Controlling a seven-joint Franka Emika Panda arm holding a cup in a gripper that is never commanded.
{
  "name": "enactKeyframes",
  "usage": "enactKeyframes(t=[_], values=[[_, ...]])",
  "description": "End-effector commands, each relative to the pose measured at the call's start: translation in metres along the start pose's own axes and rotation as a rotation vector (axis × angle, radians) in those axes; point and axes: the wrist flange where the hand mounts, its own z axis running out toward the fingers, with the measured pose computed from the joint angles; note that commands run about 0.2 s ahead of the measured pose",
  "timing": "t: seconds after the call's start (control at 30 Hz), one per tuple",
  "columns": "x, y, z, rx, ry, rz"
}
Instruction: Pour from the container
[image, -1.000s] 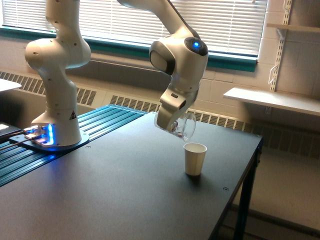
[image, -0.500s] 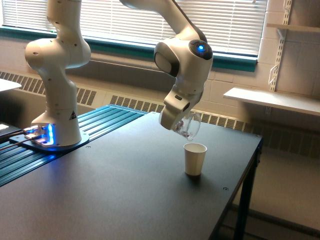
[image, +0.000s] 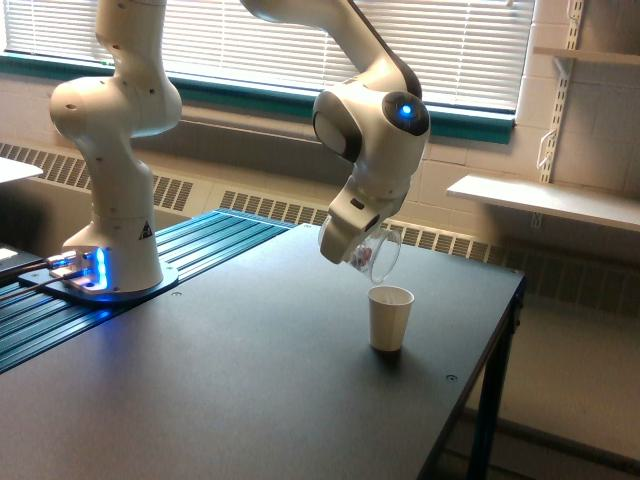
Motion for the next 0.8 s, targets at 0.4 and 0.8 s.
enactKeyframes(t=[0.4,0.8], values=[[0.017,-0.002,-0.006,0.03,-0.045,0.044],[0.021,-0.002,-0.011,0.045,-0.069,0.054]])
